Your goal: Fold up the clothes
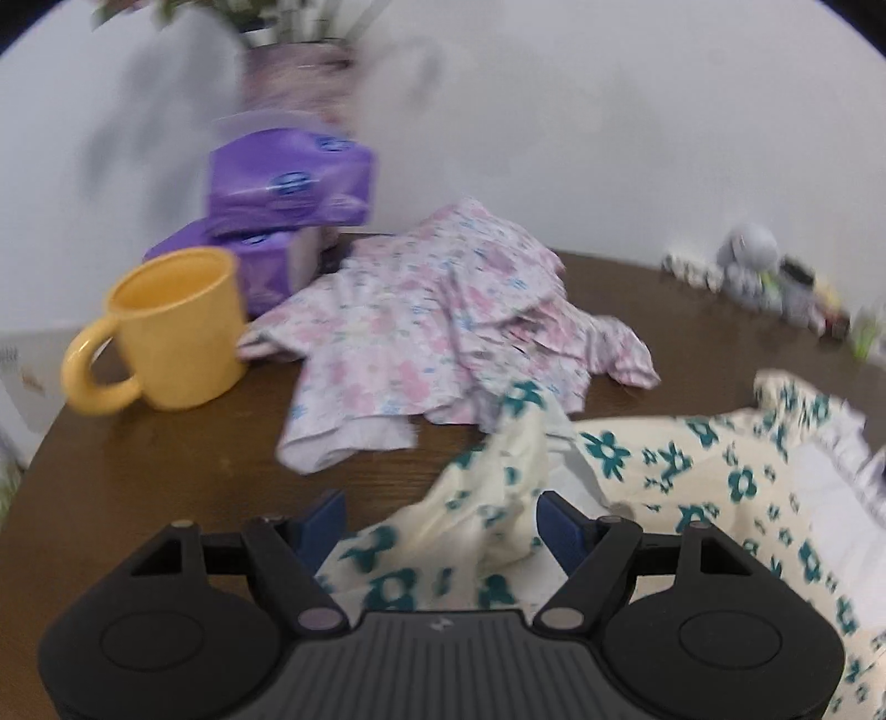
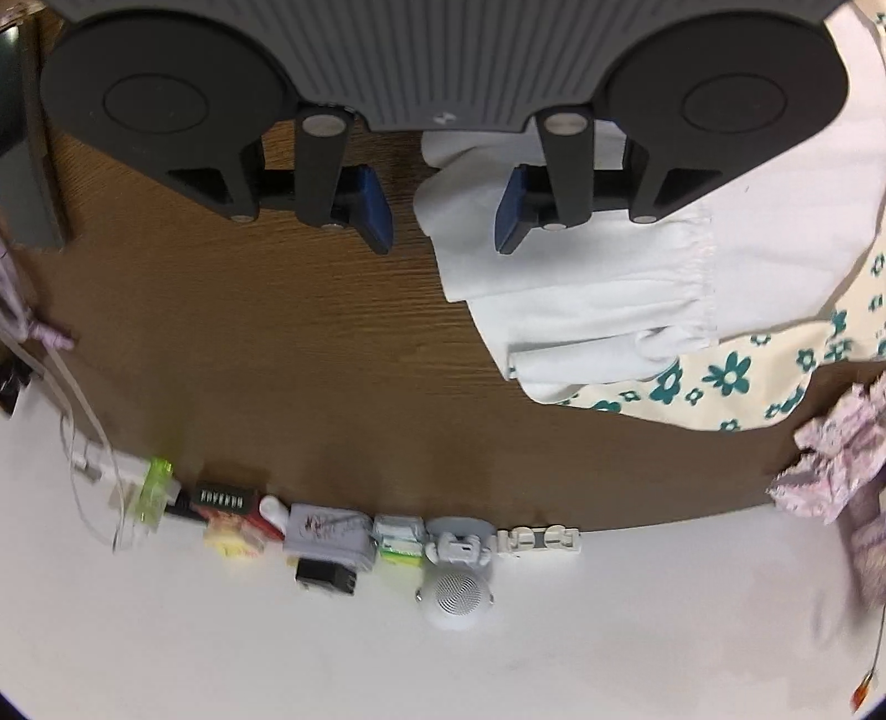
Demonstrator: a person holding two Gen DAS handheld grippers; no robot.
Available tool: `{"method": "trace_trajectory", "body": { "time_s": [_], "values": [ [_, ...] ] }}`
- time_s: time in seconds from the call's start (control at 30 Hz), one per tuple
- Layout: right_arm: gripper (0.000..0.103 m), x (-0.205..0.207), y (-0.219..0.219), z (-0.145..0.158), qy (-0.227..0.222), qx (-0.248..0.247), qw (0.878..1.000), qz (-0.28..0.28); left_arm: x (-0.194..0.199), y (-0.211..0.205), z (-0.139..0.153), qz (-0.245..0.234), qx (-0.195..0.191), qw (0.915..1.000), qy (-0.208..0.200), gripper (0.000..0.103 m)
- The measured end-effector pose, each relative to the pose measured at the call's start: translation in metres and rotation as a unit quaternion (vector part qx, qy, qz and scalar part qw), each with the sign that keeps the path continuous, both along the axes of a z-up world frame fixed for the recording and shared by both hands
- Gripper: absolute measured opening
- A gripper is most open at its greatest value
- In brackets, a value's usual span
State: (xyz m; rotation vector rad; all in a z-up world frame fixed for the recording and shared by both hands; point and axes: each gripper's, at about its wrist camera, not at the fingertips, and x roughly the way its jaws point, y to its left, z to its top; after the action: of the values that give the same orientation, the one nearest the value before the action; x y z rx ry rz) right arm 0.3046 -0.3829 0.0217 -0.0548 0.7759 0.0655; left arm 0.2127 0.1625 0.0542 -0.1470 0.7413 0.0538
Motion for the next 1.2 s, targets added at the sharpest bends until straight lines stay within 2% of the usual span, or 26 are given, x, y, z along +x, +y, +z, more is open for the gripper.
{"method": "trace_trajectory", "body": {
  "time_s": [0.1,0.17,0.3,0.47,0.53,0.57,0.63,0.67,0.73,0.8,0.93,1.2],
  "values": [
    [0.041,0.006,-0.007,-0.006,0.011,0.026,1.0,0.001,-0.012,0.019,-0.001,0.038,0.011,0.9992,0.004,0.072],
    [0.042,0.009,-0.006,-0.008,0.013,0.032,0.999,0.004,-0.016,0.03,-0.005,0.046,0.008,0.9988,0.015,0.067],
    [0.041,0.01,-0.003,-0.008,0.011,0.034,0.999,0.012,-0.019,0.037,-0.011,0.031,-0.012,0.999,0.03,0.058],
    [0.037,0.008,0.004,-0.009,0.009,0.025,0.999,0.021,-0.014,0.024,-0.019,0.018,0.023,0.9988,0.039,0.05],
    [0.032,0.008,0.006,-0.009,0.008,0.022,0.999,0.024,-0.013,0.02,-0.021,0.012,0.026,0.9989,0.037,0.037],
    [0.026,0.007,0.007,-0.009,0.008,0.021,0.999,0.028,-0.012,0.018,-0.022,0.011,0.03,0.9989,0.036,0.031],
    [0.015,0.005,0.011,-0.009,0.006,0.014,0.999,0.037,-0.011,0.015,-0.021,0.003,0.028,0.999,0.036,0.012],
    [0.006,0.004,0.014,-0.009,0.003,0.002,0.999,0.04,-0.01,0.012,-0.021,0.002,0.033,0.9988,0.036,0.01],
    [0.002,0.002,0.019,-0.009,-0.005,-0.024,0.999,0.04,-0.009,0.006,-0.019,0.002,0.059,0.9976,0.037,0.008],
    [0.002,0.0,0.02,-0.009,-0.014,-0.047,0.998,0.036,-0.008,0.001,-0.019,0.004,0.082,0.9959,0.038,0.008],
    [0.001,0.002,0.016,-0.009,-0.015,-0.062,0.997,0.038,-0.006,0.0,-0.019,0.01,0.098,0.9943,0.04,0.007],
    [0.001,0.003,0.025,-0.021,-0.026,-0.118,0.992,0.044,-0.006,0.0,-0.02,0.017,0.099,0.9942,0.038,0.009]
  ]
}}
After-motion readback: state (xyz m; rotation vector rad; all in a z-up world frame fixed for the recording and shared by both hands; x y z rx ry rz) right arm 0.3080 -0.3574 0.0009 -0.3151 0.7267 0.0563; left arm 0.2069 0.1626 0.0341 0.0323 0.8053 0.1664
